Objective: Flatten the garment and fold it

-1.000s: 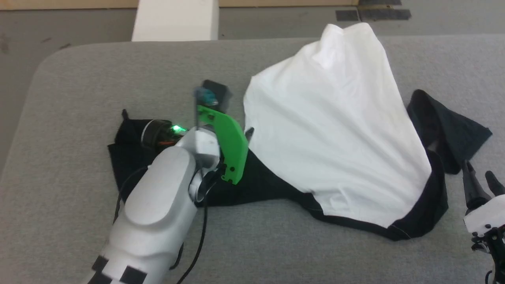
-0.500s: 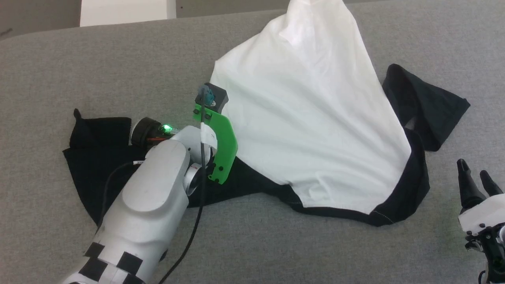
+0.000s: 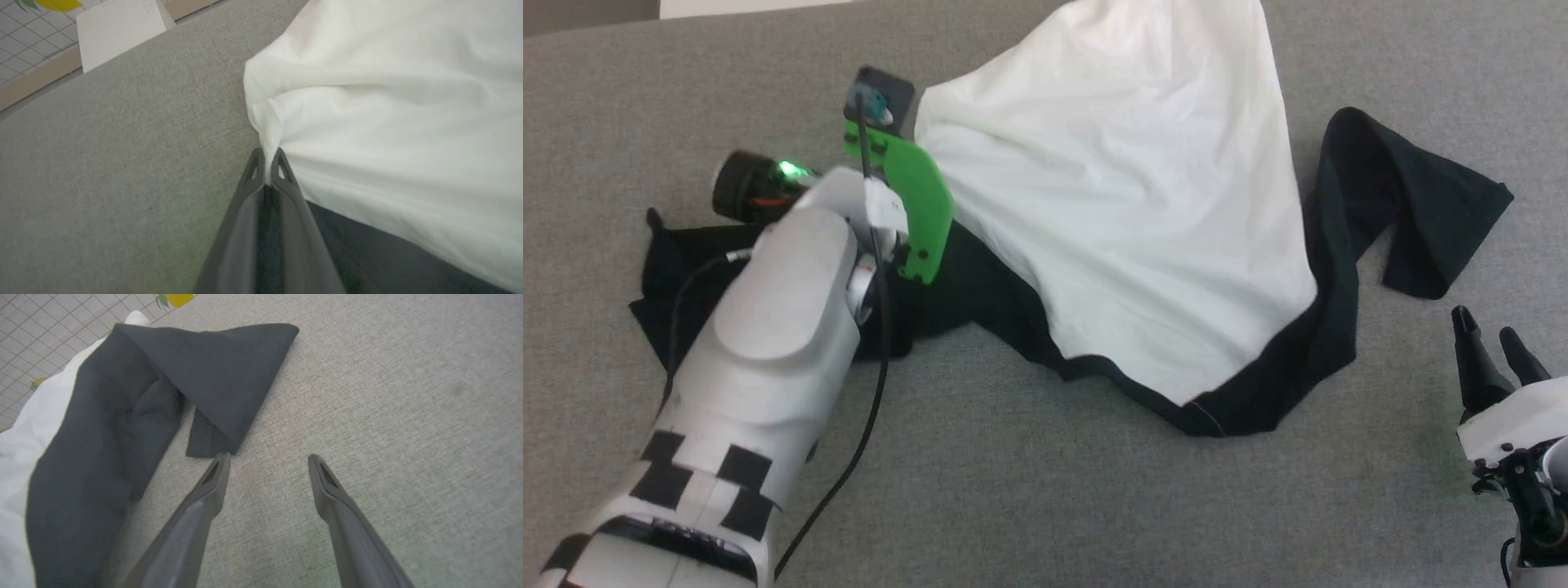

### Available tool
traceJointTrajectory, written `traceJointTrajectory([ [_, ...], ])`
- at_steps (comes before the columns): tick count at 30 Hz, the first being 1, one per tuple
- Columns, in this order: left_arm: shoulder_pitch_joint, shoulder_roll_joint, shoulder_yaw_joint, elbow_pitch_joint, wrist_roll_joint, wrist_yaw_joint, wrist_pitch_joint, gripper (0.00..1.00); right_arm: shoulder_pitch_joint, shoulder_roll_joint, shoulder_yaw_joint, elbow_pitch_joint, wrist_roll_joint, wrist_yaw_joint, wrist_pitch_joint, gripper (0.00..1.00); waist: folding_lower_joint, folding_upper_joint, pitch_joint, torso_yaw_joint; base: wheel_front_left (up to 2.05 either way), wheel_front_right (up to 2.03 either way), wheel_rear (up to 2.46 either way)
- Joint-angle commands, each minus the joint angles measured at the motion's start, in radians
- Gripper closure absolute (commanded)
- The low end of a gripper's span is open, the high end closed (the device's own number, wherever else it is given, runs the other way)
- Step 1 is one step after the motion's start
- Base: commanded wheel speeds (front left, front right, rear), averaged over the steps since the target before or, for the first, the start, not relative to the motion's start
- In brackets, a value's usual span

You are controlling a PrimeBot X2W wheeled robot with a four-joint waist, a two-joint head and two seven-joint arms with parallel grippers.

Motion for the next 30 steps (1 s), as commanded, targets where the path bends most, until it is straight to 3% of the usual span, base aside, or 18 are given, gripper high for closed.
traceJointTrajectory([
  [1,-0.036,0.005,0.007,0.009,0.013,0.008,-0.027,1.00,-0.015,0.000,0.002,-0.007,0.003,-0.001,-0.003,0.00,-0.0001,0.0000,0.016,-0.007,0.00,0.00,0.00],
  [4,-0.061,-0.011,0.013,0.037,0.004,0.008,-0.063,1.00,-0.012,0.000,0.002,-0.009,0.002,-0.001,-0.002,0.00,-0.0001,0.0000,0.023,-0.005,0.00,0.00,0.00],
  [5,-0.066,-0.016,0.011,0.047,0.004,0.005,-0.081,0.95,-0.011,0.000,0.002,-0.009,0.003,-0.001,-0.001,0.00,-0.0001,0.0000,0.024,-0.003,0.00,0.00,0.00],
  [6,-0.068,-0.022,0.011,0.056,0.001,0.002,-0.095,0.58,-0.009,0.000,0.002,-0.009,0.002,-0.001,0.000,0.00,-0.0001,0.0000,0.023,0.000,0.00,0.00,0.00],
  [7,-0.071,-0.029,0.011,0.063,-0.002,-0.003,-0.122,0.00,-0.007,0.000,0.000,-0.008,0.001,-0.001,0.000,0.00,-0.0001,0.0000,0.020,0.006,0.00,0.00,0.00],
  [15,-0.020,-0.069,0.084,0.071,-0.098,-0.019,-0.301,0.00,0.011,0.000,0.008,-0.008,-0.011,-0.001,0.009,0.00,-0.0001,0.0000,-0.052,0.060,0.00,0.00,0.00],
  [20,0.093,-0.060,0.156,-0.019,-0.162,0.012,-0.406,0.00,0.030,0.000,0.012,-0.004,-0.013,-0.001,0.014,0.00,-0.0001,0.0000,-0.105,0.092,0.00,0.00,0.00],
  [21,0.197,-0.060,0.167,-0.091,-0.191,0.037,-0.374,0.00,0.045,0.000,0.009,0.000,-0.015,-0.001,0.019,0.00,-0.0001,0.0000,-0.131,0.110,0.00,0.00,0.00],
  [30,0.415,-0.048,0.101,-0.324,-0.234,0.100,-0.083,0.00,0.060,0.000,0.010,0.001,-0.012,-0.001,0.026,0.00,-0.0001,0.0000,-0.146,0.116,0.00,0.00,0.00],
])
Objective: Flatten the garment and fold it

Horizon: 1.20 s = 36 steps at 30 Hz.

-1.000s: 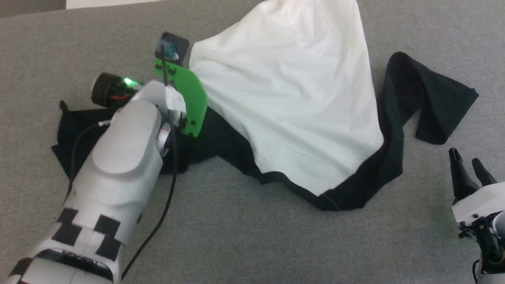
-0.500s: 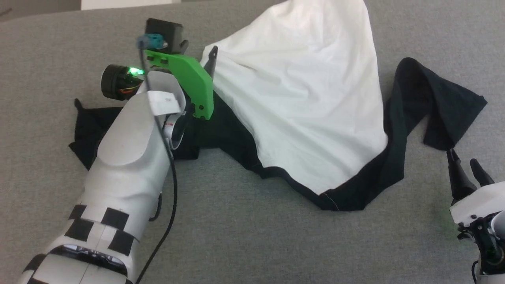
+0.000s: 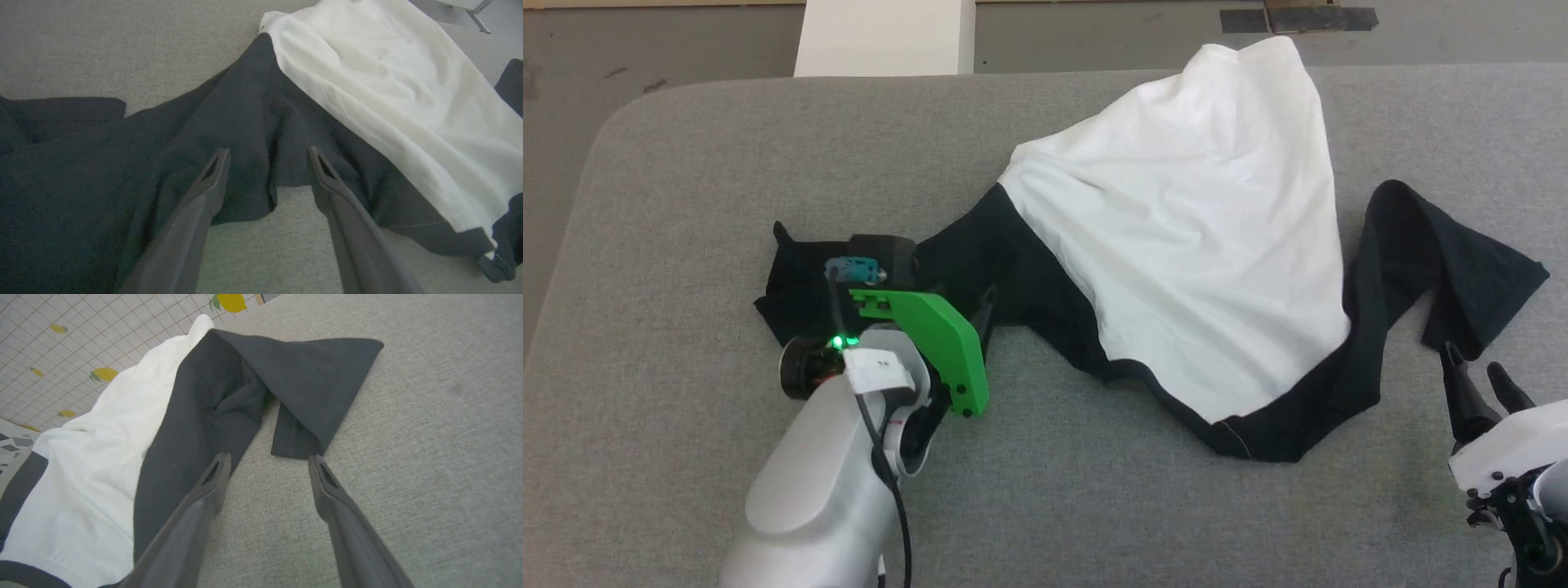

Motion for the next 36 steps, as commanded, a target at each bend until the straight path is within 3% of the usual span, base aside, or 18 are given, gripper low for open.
traceJointTrajectory([
  [1,0.019,0.011,-0.010,-0.026,-0.004,0.012,0.030,0.00,0.008,0.000,0.000,-0.002,-0.004,-0.001,0.000,0.00,0.0000,0.0000,0.004,-0.004,0.00,0.00,0.00],
  [6,0.039,0.024,-0.026,-0.088,0.000,0.037,0.093,0.00,0.003,0.000,-0.001,-0.003,-0.001,-0.001,-0.003,0.00,0.0000,0.0000,0.025,-0.026,0.00,0.00,0.00],
  [14,0.011,0.036,-0.050,-0.061,0.009,0.039,0.144,0.00,-0.011,0.000,0.005,0.015,0.012,-0.001,-0.020,0.00,0.0000,0.0000,0.058,-0.061,0.00,0.00,0.00],
  [15,0.009,0.036,-0.050,-0.060,0.009,0.039,0.143,0.36,-0.012,0.000,0.005,0.018,0.013,-0.001,-0.023,0.00,0.0000,0.0000,0.060,-0.063,0.00,0.00,0.00],
  [16,0.007,0.037,-0.049,-0.060,0.009,0.039,0.138,0.82,-0.014,0.000,0.005,0.020,0.013,-0.001,-0.026,0.00,0.0000,0.0000,0.062,-0.065,0.00,0.00,0.00],
  [17,0.007,0.037,-0.048,-0.061,0.009,0.038,0.130,1.00,-0.014,0.000,0.005,0.023,0.013,-0.001,-0.028,0.00,0.0000,0.0000,0.063,-0.066,0.00,0.00,0.00],
  [24,0.021,0.042,-0.041,-0.083,-0.001,0.031,0.094,1.00,-0.010,0.000,0.003,0.037,0.009,-0.001,-0.037,0.00,0.0000,0.0000,0.060,-0.060,0.00,0.00,0.00],
  [29,0.060,0.055,-0.016,-0.139,-0.005,0.049,0.046,1.00,-0.008,0.000,0.019,0.003,-0.031,-0.001,-0.026,0.00,0.0000,0.0000,0.054,-0.055,0.00,0.00,0.00],
  [36,0.146,0.082,0.004,-0.241,-0.008,0.085,0.024,1.00,-0.032,0.000,0.114,-0.082,-0.113,-0.001,0.098,0.00,0.0000,0.0000,0.060,-0.054,0.00,0.00,0.00],
])
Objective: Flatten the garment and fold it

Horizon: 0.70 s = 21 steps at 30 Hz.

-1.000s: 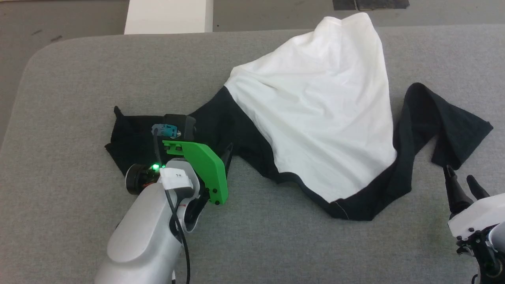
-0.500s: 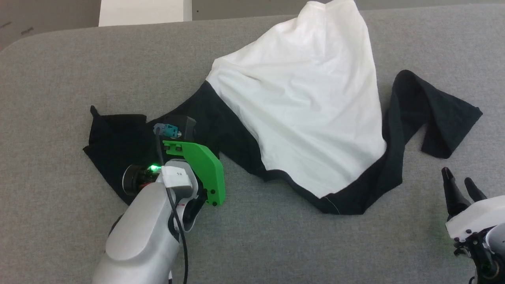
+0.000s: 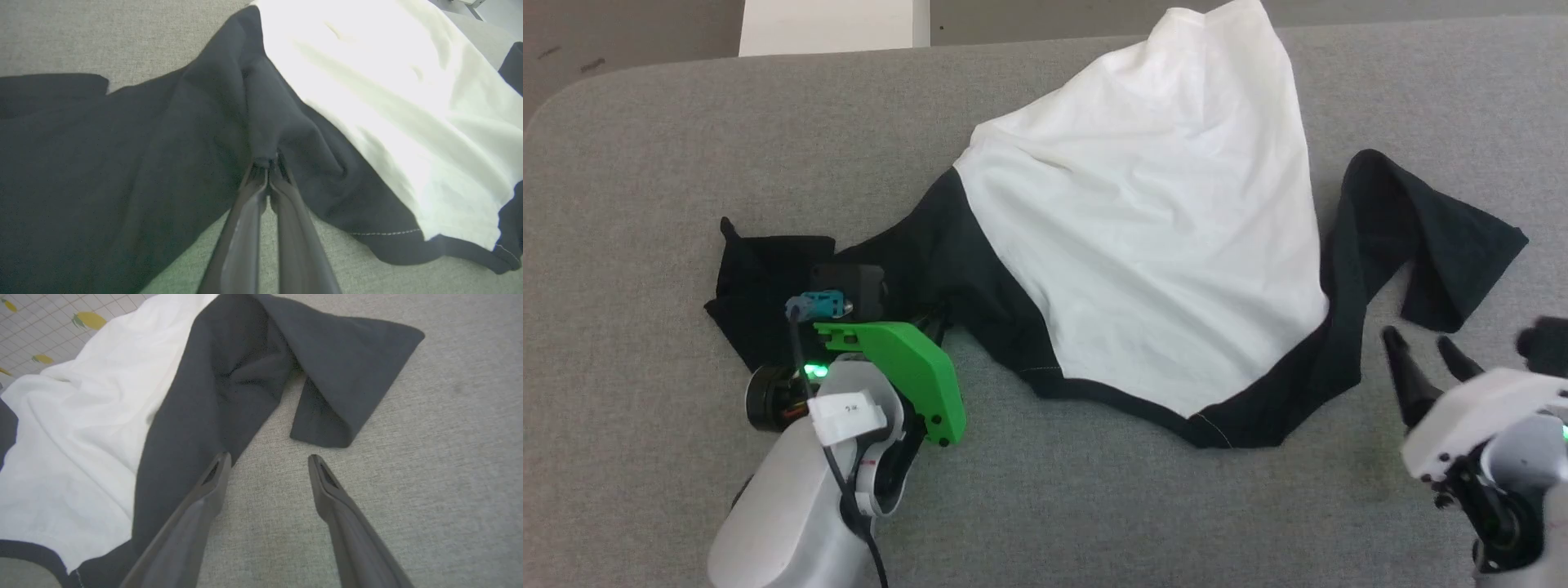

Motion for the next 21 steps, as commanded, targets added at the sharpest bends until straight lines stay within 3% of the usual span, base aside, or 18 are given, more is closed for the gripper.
traceJointTrajectory([
  [1,0.022,0.008,0.008,-0.016,-0.010,0.012,-0.007,1.00,-0.028,0.000,0.027,-0.016,-0.022,-0.001,0.031,0.00,0.0000,0.0000,0.007,0.002,0.00,0.00,0.00],
  [7,0.056,0.010,0.009,-0.056,-0.015,0.032,-0.004,1.00,-0.104,0.000,0.119,-0.053,-0.084,-0.001,0.132,0.00,0.0000,0.0000,0.025,0.016,0.00,0.00,0.00],
  [18,0.058,0.005,-0.007,-0.065,-0.020,0.031,0.000,1.00,-0.167,0.000,0.096,-0.010,-0.176,-0.001,0.245,0.00,0.0000,0.0000,0.036,0.033,0.00,0.00,0.00],
  [19,0.057,0.005,-0.009,-0.064,-0.020,0.031,-0.001,1.00,-0.170,0.000,0.092,-0.006,-0.176,-0.001,0.249,0.42,0.0000,0.0000,0.036,0.034,0.00,0.00,0.00],
  [20,0.057,0.004,-0.010,-0.063,-0.020,0.030,-0.002,1.00,-0.172,0.000,0.090,-0.004,-0.176,-0.001,0.250,0.76,0.0000,0.0000,0.036,0.035,0.00,0.00,0.00],
  [21,0.057,0.004,-0.011,-0.062,-0.020,0.030,-0.002,1.00,-0.174,0.000,0.089,-0.002,-0.174,-0.001,0.250,1.00,0.0000,0.0000,0.035,0.035,0.00,0.00,0.00],
])
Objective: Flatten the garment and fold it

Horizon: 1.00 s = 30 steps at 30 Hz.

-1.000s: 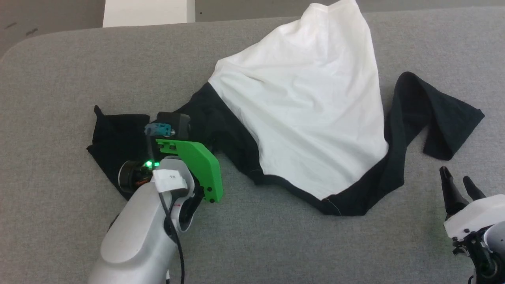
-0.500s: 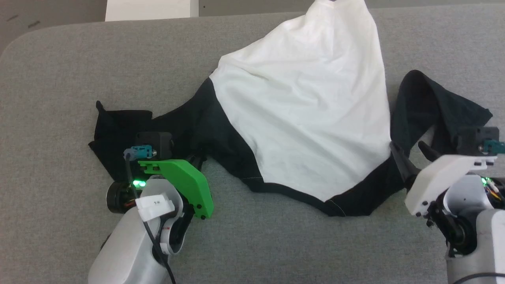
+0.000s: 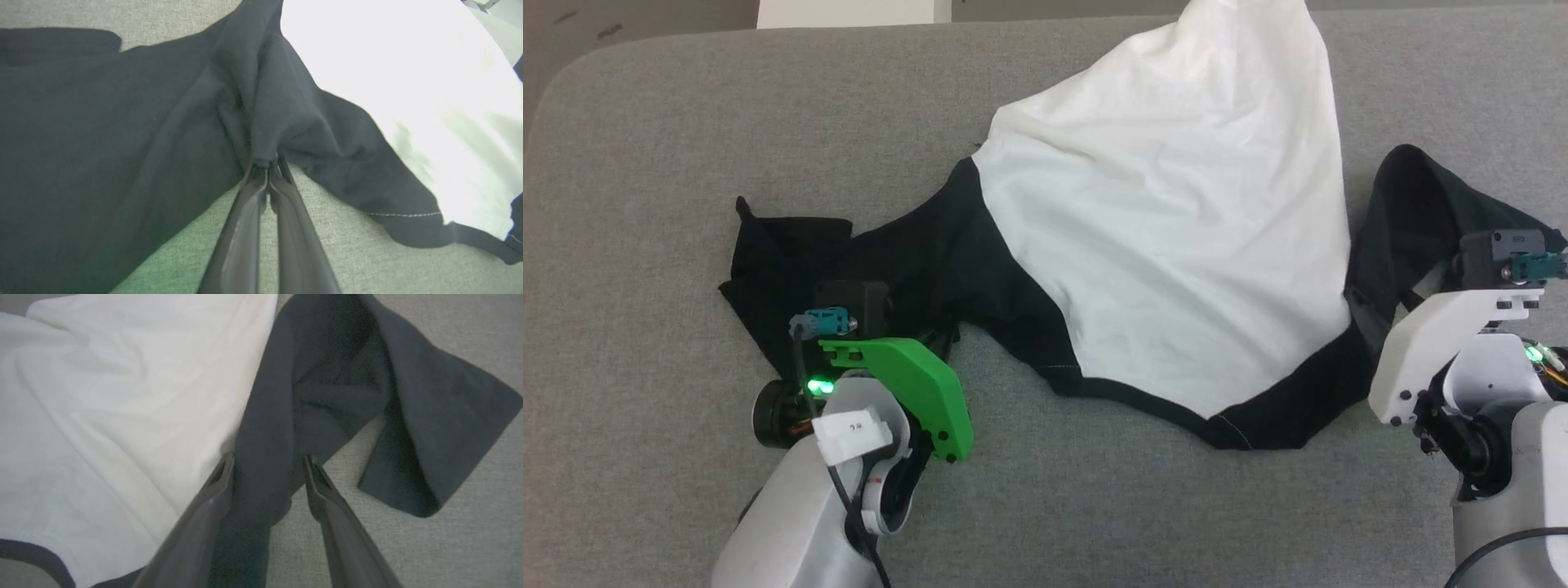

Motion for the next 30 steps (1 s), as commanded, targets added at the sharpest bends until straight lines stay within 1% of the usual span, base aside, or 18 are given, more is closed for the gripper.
traceJointTrajectory([
  [1,0.007,0.000,-0.002,0.000,-0.010,0.000,-0.003,1.00,-0.016,0.000,-0.003,0.003,0.000,-0.001,-0.002,1.00,0.0000,-0.0001,-0.002,0.000,0.00,0.00,0.00],
  [7,0.016,-0.002,-0.002,0.001,-0.017,-0.001,-0.018,1.00,-0.005,0.000,-0.014,-0.020,0.038,-0.001,-0.009,1.00,0.0000,-0.0001,-0.021,-0.004,0.00,0.00,0.00],
  [9,0.016,-0.004,0.006,-0.007,-0.022,-0.003,-0.033,1.00,-0.001,0.000,-0.022,-0.037,0.067,-0.001,-0.015,1.00,0.0000,-0.0001,-0.030,-0.007,0.00,0.00,0.00],
  [11,0.014,-0.010,0.021,-0.023,-0.037,-0.007,-0.052,1.00,-0.002,0.000,-0.036,-0.056,0.108,-0.001,-0.023,1.00,0.0000,-0.0001,-0.040,-0.010,0.00,0.00,0.00],
  [15,-0.013,-0.029,0.076,-0.077,-0.099,-0.029,-0.094,1.00,-0.031,0.000,-0.062,-0.082,0.249,-0.001,-0.022,1.00,0.0000,-0.0001,-0.062,-0.015,0.00,0.00,0.00],
  [20,-0.132,-0.027,0.155,-0.143,-0.172,-0.058,-0.099,1.00,-0.158,0.000,-0.098,-0.110,0.430,-0.001,0.013,1.00,0.0000,-0.0001,-0.098,-0.018,0.00,0.00,0.00],
  [21,-0.161,-0.019,0.166,-0.150,-0.174,-0.061,-0.095,1.00,-0.186,0.000,-0.106,-0.109,0.458,-0.001,0.026,1.00,0.0000,-0.0001,-0.105,-0.018,0.00,0.00,0.00],
  [24,-0.263,-0.021,0.211,-0.170,-0.215,-0.068,-0.086,1.00,-0.295,0.000,-0.150,-0.091,0.551,-0.001,0.067,1.00,0.0000,-0.0001,-0.130,-0.017,0.00,0.00,0.00],
  [27,-0.359,-0.009,0.247,-0.167,-0.226,-0.067,-0.084,1.00,-0.400,0.000,-0.200,-0.056,0.598,-0.001,0.094,1.00,0.0000,-0.0001,-0.154,-0.015,0.00,0.00,0.00],
  [30,-0.438,0.009,0.268,-0.155,-0.216,-0.064,-0.088,1.00,-0.493,0.000,-0.238,-0.020,0.617,-0.001,0.115,1.00,0.0000,-0.0001,-0.171,-0.013,0.00,0.00,0.00],
])
